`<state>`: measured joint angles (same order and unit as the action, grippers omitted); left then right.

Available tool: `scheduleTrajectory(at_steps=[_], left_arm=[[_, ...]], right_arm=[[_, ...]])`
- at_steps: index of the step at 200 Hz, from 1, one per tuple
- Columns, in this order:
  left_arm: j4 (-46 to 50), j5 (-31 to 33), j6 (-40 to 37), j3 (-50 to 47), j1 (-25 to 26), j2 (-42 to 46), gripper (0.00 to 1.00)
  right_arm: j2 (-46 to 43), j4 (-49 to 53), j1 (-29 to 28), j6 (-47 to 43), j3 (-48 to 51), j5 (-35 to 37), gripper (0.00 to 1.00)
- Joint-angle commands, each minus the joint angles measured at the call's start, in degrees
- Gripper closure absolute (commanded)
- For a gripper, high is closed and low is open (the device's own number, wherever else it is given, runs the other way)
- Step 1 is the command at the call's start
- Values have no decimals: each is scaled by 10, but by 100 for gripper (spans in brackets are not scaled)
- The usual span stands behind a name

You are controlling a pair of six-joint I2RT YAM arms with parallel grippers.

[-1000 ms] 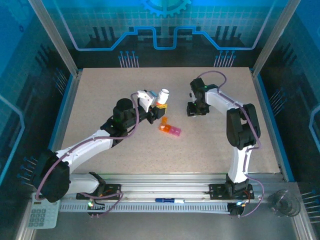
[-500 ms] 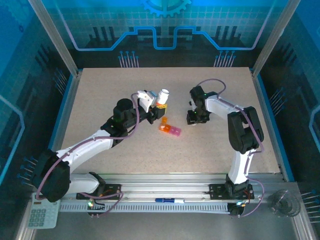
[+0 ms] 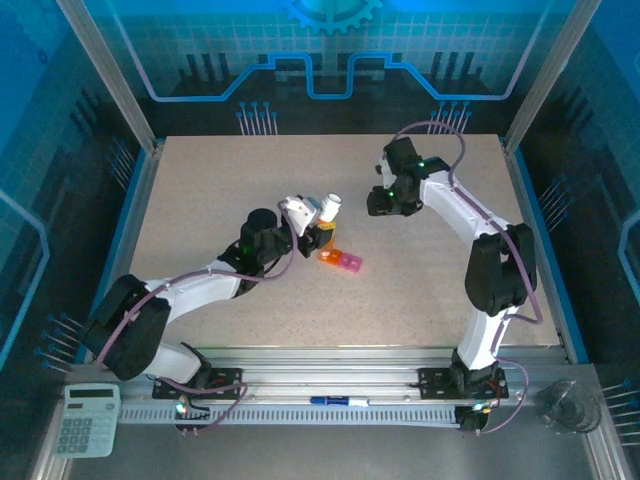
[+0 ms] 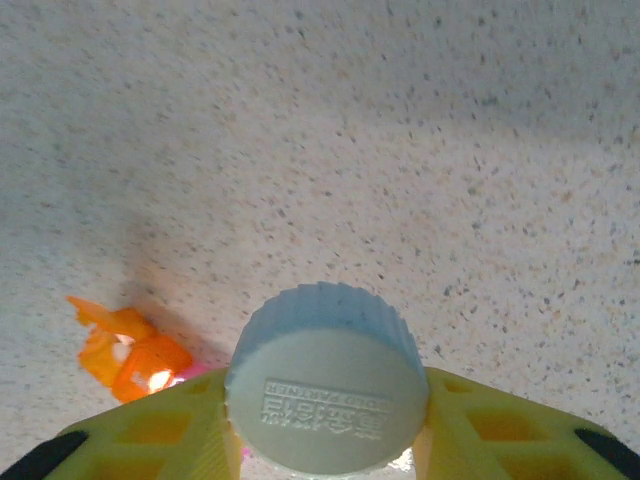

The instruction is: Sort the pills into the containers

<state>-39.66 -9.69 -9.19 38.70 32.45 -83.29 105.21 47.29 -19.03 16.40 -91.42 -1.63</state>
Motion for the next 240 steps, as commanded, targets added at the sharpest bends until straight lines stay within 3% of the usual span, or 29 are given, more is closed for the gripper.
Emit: scheduleTrajectory(at_steps=[1,128,240], left_arm=[[-107,13,-42,-26,-3,-33,100],[-254,-11,-79,-9,-5,-193,100],[-264,-48,-91,17,-12,-227,100]], right_arm=[[-9,45,8,-14,-38,-37,55],[0,113,14,-80,-102,-192,55],[26,164,-21,-137,-129,-254,55]])
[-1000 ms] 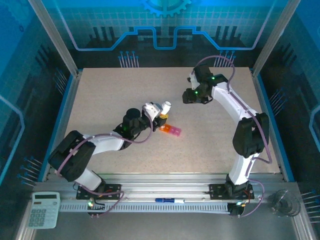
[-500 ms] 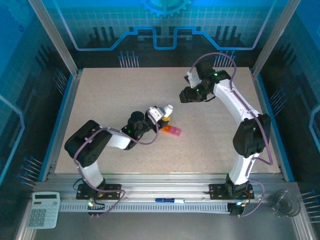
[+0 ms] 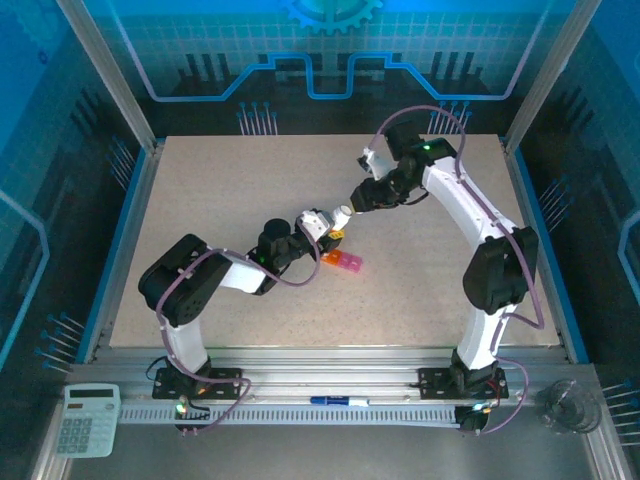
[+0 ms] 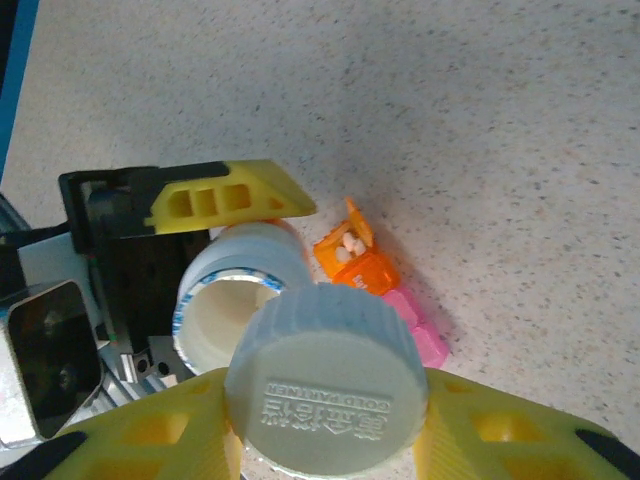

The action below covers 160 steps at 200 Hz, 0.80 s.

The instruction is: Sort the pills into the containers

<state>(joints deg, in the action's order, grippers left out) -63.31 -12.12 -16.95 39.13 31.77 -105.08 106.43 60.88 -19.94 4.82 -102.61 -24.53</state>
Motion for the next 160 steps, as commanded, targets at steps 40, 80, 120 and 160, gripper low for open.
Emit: scheduleTrajectory(at_steps=[40,80,120,160], left_arm=[[-31,-29,-14,13,-9,-9,100],[-31,-36,-15,14,-9,-7,100],[-29,-43,-17,14,-9,-5,100],[-26,-48,-20,15,-10,-2,100]], right_arm=[[23,37,-21,-28,-26,-31,55],[35,39,-27,-27,-35,-34,55],[48,45,-38,-29,-49,-37,56],[54,49,-43,-35,-51,-41,56]])
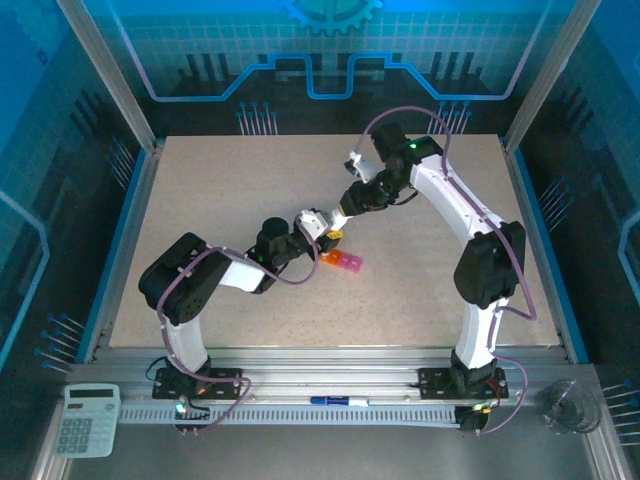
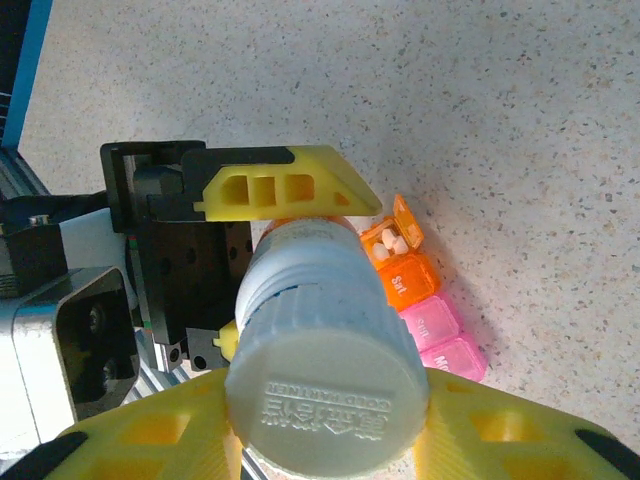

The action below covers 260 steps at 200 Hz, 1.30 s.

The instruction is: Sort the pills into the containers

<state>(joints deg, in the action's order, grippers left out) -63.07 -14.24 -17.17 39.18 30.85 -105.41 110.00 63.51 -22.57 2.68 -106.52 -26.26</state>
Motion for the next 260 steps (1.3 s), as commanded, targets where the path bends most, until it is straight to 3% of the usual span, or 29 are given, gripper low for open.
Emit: scheduleTrajectory(at_steps=[1,123,200,260], left_arm=[[-29,-27,-18,15,0,1,100],[-2,-70,-28,15,-1,29,100],[-16,-72,11,14,-1,62,100],[-16,-71,16,17,-2,61,100]], right_arm=[[19,23,-17,-13,-12,-23,55],[52,58,-8,-41,-28,-48,56],[30,-53,-13,108,49,-113,56],[21,-61,-15,127,51,-90,56]])
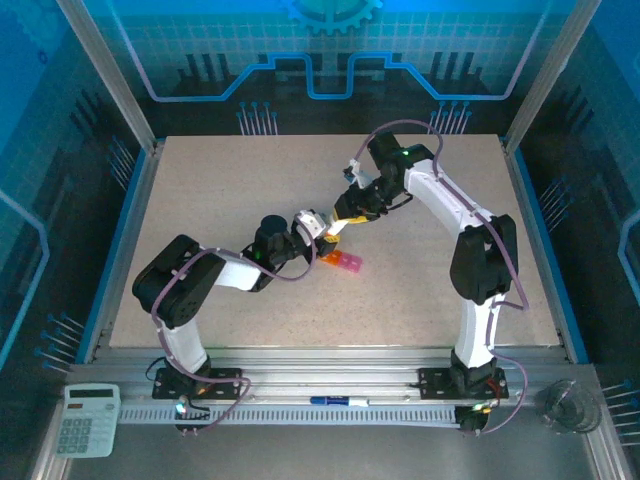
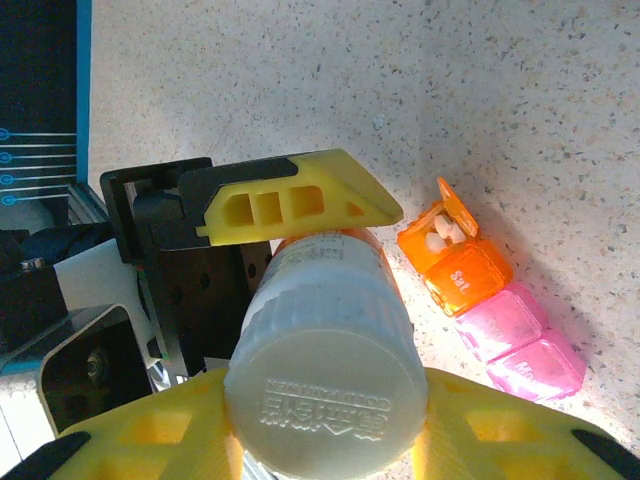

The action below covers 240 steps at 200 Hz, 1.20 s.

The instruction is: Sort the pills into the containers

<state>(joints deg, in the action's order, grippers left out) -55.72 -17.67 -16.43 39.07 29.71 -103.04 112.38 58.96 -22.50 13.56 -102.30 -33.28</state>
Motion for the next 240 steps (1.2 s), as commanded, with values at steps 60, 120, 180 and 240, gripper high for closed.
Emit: scheduleTrajectory(at_steps=[60,120,180,240], left_arm=[[-88,-26,7,14,9,32,100],[-92,-25,10,4,8,27,100],[-95,-25,19,0,7,25,100],[-101,-24,36,-4,6,30,100]], right_arm=[[-12,-26,-11,38,3,-10,44],[-28,-45,3,63,-13,-14,33],[-40,-87,26,106,-48,-51,18],[-82,-180,75,163,-10,-81,16]])
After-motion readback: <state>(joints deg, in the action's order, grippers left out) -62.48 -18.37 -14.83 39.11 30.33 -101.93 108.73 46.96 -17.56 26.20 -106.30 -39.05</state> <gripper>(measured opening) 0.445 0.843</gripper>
